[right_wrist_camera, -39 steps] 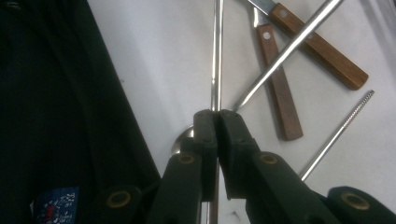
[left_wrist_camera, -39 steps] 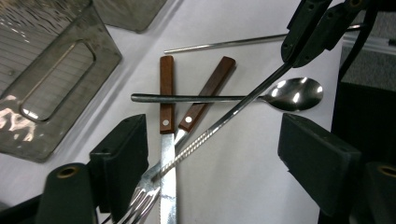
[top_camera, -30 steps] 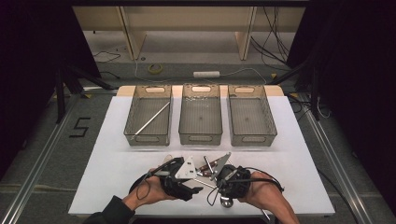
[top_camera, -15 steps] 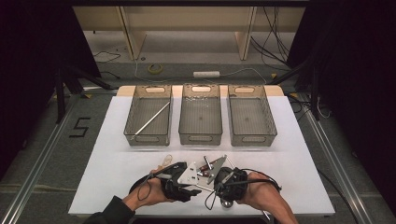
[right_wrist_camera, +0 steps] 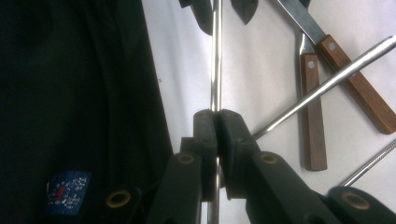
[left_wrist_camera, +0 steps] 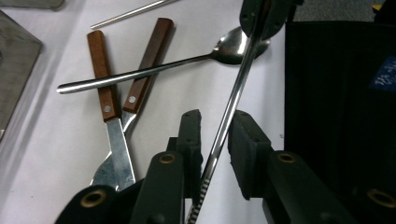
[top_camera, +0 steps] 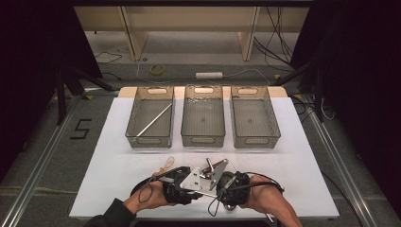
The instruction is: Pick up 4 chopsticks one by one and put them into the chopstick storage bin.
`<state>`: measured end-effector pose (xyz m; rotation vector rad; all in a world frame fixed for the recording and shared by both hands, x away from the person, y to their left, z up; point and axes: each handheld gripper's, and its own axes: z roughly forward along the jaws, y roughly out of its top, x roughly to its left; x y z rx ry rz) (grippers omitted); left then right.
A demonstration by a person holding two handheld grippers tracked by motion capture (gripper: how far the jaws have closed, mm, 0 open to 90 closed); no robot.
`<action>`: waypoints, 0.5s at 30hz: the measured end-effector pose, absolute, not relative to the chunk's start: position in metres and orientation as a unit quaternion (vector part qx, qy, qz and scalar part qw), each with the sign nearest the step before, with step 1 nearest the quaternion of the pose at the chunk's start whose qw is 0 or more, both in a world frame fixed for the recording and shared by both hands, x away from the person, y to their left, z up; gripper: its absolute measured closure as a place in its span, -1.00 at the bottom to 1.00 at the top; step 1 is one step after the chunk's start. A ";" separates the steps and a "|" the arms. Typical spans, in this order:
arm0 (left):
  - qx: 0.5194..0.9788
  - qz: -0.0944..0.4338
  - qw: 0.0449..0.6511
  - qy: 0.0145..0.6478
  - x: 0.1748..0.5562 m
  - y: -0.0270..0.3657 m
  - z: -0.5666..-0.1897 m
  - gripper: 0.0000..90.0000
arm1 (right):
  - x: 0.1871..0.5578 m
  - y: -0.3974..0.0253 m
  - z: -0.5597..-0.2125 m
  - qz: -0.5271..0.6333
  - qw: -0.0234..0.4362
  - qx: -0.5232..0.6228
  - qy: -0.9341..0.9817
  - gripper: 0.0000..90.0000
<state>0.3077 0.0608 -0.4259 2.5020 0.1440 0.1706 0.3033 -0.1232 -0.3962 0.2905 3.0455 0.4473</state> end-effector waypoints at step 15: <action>0.952 0.035 0.299 0.059 0.308 0.064 -0.427 0.91 | 0.312 -0.144 -0.387 0.214 0.015 0.123 0.969 0.47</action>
